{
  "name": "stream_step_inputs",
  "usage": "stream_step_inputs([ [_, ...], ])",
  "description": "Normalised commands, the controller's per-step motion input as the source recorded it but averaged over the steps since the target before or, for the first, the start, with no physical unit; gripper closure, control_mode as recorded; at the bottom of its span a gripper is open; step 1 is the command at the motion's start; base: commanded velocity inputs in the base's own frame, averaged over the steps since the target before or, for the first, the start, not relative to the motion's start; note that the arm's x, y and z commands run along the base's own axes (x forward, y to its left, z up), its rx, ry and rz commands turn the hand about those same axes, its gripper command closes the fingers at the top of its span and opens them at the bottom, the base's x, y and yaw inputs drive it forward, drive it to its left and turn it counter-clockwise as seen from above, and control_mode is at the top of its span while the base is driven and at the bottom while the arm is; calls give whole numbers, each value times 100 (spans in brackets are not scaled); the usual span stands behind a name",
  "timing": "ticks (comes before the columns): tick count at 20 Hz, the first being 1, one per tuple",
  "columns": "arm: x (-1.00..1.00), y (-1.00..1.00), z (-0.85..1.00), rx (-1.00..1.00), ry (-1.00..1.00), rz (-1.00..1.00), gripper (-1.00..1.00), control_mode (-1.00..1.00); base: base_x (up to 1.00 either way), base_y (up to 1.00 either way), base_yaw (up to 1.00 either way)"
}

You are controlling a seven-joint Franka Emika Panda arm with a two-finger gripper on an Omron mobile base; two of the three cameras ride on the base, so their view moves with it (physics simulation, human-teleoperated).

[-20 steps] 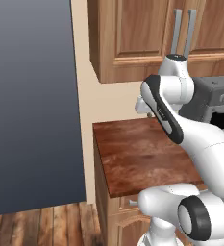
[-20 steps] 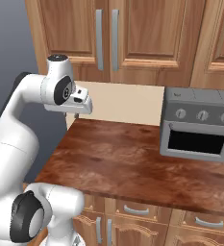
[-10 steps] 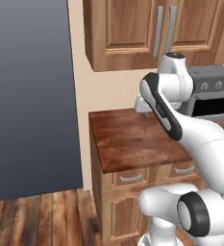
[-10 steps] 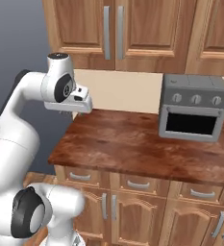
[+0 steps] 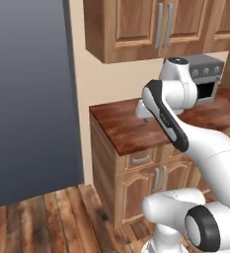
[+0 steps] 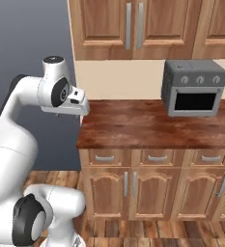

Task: Take a straw from the drawer in front and place it inside the glass cup on the dining counter.

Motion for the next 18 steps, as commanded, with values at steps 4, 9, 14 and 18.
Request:
stream_step_inputs([
  [4,0,0,0,0,0,0,-100,100,-2,100,-45],
  [9,0,0,0,0,0,0,-100,100,12,91,-53],
  [14,0,0,0,0,0,0,-100,100,29,70,-56],
  [18,0,0,0,0,0,0,-100,100,19,55,-57],
])
